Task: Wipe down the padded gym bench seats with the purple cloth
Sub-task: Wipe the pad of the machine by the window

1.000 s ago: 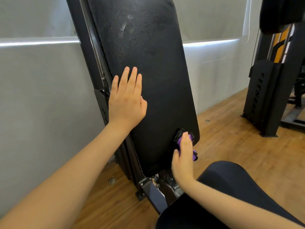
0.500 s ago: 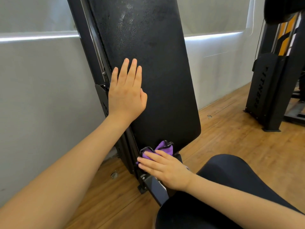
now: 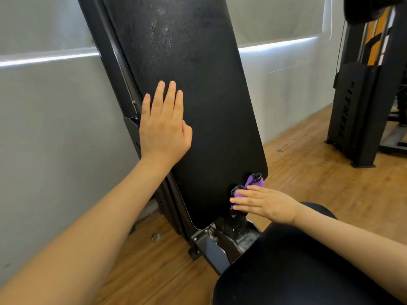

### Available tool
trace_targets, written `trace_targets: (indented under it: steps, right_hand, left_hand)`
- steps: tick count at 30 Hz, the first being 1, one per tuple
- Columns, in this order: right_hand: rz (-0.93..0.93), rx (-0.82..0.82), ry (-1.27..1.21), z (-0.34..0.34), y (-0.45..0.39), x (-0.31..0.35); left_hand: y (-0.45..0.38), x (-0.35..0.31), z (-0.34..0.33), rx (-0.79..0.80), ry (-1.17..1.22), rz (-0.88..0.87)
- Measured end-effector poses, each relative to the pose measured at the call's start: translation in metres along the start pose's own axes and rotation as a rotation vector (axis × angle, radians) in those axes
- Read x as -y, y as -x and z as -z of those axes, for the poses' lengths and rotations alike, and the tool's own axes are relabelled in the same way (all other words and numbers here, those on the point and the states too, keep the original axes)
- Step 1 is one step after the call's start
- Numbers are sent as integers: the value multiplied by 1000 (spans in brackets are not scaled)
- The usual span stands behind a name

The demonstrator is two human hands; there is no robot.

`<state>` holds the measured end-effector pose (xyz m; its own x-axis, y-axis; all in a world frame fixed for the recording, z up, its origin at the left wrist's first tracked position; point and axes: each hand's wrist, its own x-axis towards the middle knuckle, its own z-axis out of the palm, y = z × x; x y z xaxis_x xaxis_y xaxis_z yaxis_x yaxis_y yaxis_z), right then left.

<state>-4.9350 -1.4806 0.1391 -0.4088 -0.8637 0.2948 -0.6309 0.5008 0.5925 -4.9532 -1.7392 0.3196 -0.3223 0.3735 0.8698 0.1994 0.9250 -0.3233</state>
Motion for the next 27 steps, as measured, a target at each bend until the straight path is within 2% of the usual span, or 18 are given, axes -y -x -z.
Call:
trace_targets:
  steps: [5,11,13,16,18,20,22,27]
  right_hand:
    - [-260,-2,-60,-6,20,-20]
    - [-380,-30,-68,-2,19,-20]
    - [-557,-145,-129,10,11,-23]
    - [-843,-410,-309,33,-18,-44]
    - [-882,-563,-337,46,-43,-61]
    - [-903,-624,-448,51,-63,-70]
    - [-896,-599,-542,44,-71,-64]
    - [-943,-569,-522,-2,-42,-26]
  left_hand:
    - [0,0,-1,-1,9,3]
    - [-1,0,3,8,-7,0]
    - [-2,-1,3,22,-2,-7]
    - [-2,-2,4,40,2,-4]
    - [-2,-2,5,47,-1,-1]
    - [-2,-2,6,60,-8,3]
    - [-2,-2,6,73,-14,9]
    - [-2,-3,6,76,-9,20]
